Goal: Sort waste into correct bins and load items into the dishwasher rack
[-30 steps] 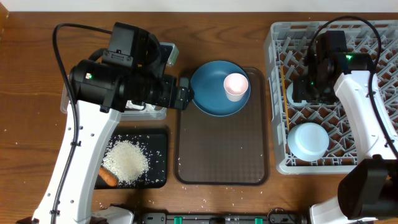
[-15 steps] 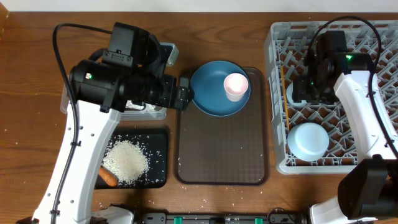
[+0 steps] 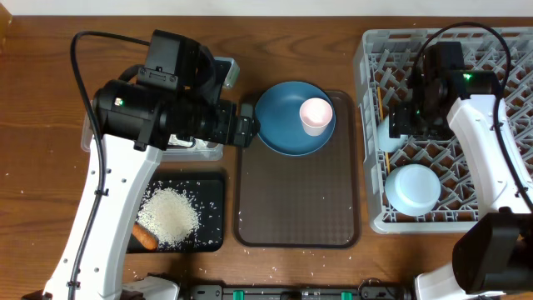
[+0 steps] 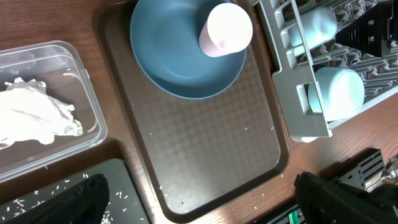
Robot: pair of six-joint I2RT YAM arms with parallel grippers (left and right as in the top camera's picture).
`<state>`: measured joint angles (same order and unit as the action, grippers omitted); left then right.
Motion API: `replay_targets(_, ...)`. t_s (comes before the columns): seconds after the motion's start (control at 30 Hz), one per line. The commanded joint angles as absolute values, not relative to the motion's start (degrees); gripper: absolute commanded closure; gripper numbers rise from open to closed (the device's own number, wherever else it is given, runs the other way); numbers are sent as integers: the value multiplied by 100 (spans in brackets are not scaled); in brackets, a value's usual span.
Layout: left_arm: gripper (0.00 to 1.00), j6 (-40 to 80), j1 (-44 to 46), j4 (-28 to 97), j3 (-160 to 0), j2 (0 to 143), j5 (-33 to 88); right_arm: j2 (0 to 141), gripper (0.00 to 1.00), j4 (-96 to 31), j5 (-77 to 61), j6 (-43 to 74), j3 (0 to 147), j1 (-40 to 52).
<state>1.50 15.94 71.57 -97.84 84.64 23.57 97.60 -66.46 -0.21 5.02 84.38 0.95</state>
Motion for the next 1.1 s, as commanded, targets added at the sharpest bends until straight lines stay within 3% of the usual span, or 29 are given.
replay_targets(0.0,2,156,1577,7155,-9804,8497,2303,9791,26,-6665,-30,534,8451,51)
replay_targets(0.07,2,156,1577,7155,-9804,8497,2303,9791,22,-6665,-32,561,8451,56)
replay_targets(0.17,3,156,1577,7155,-9804,8497,2303,9791,1,-6663,-47,572,8451,56)
replay_targets(1.07,2,156,1577,7155,-9804,8497,2305,9791,1,-6661,-45,572,8451,56)
